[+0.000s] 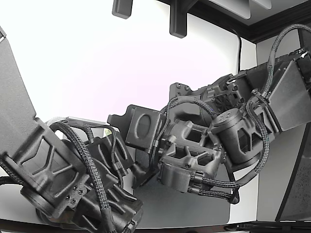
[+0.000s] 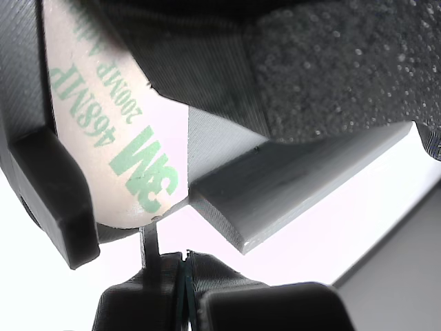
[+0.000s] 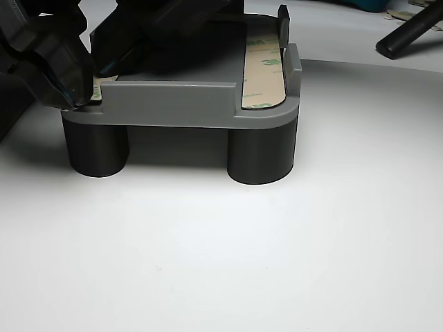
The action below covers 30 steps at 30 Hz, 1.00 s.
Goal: Peel off protective film from adhesive tape.
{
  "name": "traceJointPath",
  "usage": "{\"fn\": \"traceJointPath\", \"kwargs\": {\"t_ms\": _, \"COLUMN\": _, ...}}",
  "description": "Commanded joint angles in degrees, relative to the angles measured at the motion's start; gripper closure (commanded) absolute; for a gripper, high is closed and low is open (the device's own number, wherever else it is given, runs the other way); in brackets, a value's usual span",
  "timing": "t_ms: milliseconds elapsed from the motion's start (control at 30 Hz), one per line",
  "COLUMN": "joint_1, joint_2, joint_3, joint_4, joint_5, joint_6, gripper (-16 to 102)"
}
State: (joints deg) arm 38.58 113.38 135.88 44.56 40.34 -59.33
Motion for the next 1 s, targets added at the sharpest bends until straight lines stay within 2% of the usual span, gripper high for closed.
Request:
{"fn": "traceJointPath", "kwargs": {"t_ms": 0, "joint_1": -0.4, "joint_2": 1.3, "joint_3": -0.9, "joint_4": -0.8, "joint_5": 0.4, "joint_6": -0.2, "gripper": 96}}
{"fn": "traceJointPath", "kwargs": {"t_ms": 967, "joint_1": -0.4, "joint_2": 2.3, "joint_3": 0.6, "joint_4": -3.2, "joint_5": 1.2, "joint_6": -1.1, "gripper": 96}}
